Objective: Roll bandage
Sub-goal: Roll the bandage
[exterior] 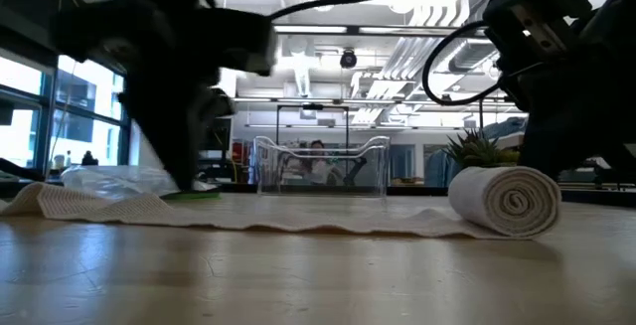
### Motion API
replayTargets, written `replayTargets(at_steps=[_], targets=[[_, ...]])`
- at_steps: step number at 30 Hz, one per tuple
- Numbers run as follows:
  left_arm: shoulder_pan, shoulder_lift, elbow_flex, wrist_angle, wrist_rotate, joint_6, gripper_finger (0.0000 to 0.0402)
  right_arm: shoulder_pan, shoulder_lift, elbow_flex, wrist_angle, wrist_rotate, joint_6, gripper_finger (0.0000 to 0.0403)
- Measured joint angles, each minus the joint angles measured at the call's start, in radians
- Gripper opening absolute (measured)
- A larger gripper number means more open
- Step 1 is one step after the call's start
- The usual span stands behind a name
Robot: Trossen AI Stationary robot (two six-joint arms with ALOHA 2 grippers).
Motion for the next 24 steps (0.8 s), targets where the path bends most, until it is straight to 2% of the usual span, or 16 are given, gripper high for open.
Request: replayTargets(at_steps=[6, 11, 19, 24], targets=[[0.046, 0.055, 0.075, 0.059, -0.059, 0.012, 0.0, 0.0, 0.0, 0.0, 0.004, 0.019, -0.001, 0.0], [0.066, 0.136, 0.113, 0.074, -0.044, 0.047, 0.0, -0.011, 0.0, 0.0, 0.013, 0.019, -0.017, 0.0], [0.044, 0.16, 0.154, 0.167, -0.054, 0.107, 0.0, -0.033, 0.0, 0.0, 0.024, 0.012, -0.027, 0.0], [0.036, 0.156, 0.154, 0.043, -0.081, 0.124, 0.0, -0.044, 0.0, 0.0, 0.033, 0.01, -0.027, 0.0]])
